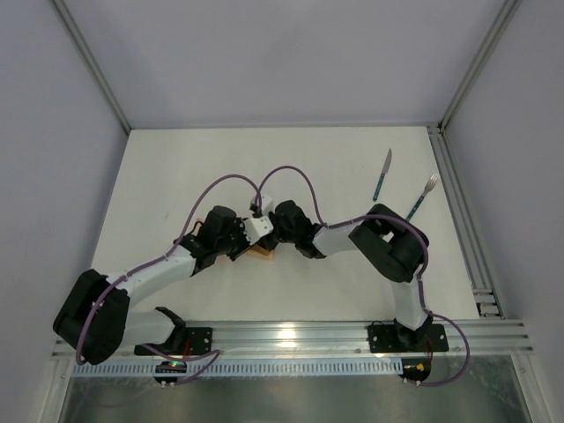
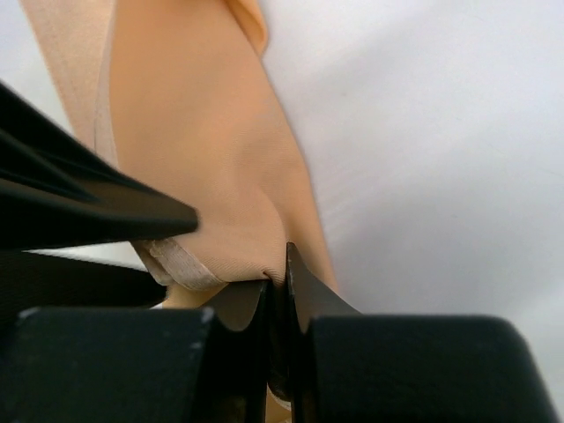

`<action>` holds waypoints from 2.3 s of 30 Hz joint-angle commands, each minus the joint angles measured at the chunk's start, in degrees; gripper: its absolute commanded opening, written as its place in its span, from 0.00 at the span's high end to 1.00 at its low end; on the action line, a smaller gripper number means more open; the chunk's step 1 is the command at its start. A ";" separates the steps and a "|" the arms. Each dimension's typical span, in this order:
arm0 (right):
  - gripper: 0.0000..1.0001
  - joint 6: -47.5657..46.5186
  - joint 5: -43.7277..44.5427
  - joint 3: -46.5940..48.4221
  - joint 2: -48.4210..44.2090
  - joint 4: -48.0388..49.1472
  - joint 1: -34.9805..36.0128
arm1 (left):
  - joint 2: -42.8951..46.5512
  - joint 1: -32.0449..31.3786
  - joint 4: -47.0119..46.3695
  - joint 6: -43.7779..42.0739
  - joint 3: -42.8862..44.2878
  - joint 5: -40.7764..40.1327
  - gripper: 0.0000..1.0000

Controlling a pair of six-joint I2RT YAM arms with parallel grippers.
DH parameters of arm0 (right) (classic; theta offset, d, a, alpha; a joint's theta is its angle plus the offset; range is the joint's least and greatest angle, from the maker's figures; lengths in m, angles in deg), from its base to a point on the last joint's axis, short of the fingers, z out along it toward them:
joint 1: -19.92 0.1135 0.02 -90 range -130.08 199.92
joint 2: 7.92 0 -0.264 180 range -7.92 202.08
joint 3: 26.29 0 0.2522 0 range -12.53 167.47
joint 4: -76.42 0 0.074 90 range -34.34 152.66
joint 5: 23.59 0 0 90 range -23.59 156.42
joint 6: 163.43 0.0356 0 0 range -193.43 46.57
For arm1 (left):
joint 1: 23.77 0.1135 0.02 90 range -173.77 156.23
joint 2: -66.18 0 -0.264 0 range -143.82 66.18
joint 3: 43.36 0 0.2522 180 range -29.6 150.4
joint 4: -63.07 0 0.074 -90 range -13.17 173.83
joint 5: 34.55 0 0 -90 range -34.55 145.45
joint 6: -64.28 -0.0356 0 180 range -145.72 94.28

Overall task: Fold the napkin into a case and place the utensils inside
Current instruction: Smooth out the smaller rectangle-folded napkin at the center of the board.

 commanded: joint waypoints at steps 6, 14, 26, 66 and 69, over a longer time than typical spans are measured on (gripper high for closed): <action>0.96 -1.31 7.04 -2.80 -2.00 2.37 -0.39 | 4.74 4.59 16.44 1.03 6.92 14.79 0.48; 0.96 -5.43 9.23 -4.74 -3.40 4.13 1.19 | 6.51 10.83 31.14 4.63 18.96 13.92 0.54; 0.96 -10.27 15.73 -8.61 -4.55 5.45 6.28 | -10.35 24.55 22.89 6.30 18.80 2.22 0.38; 0.96 -16.95 33.75 -10.37 -1.38 5.01 15.78 | -11.25 24.64 25.34 12.72 23.20 0.46 0.37; 0.96 -16.78 33.76 -10.02 -0.94 4.84 15.78 | -9.41 24.55 25.26 12.11 20.47 0.82 0.40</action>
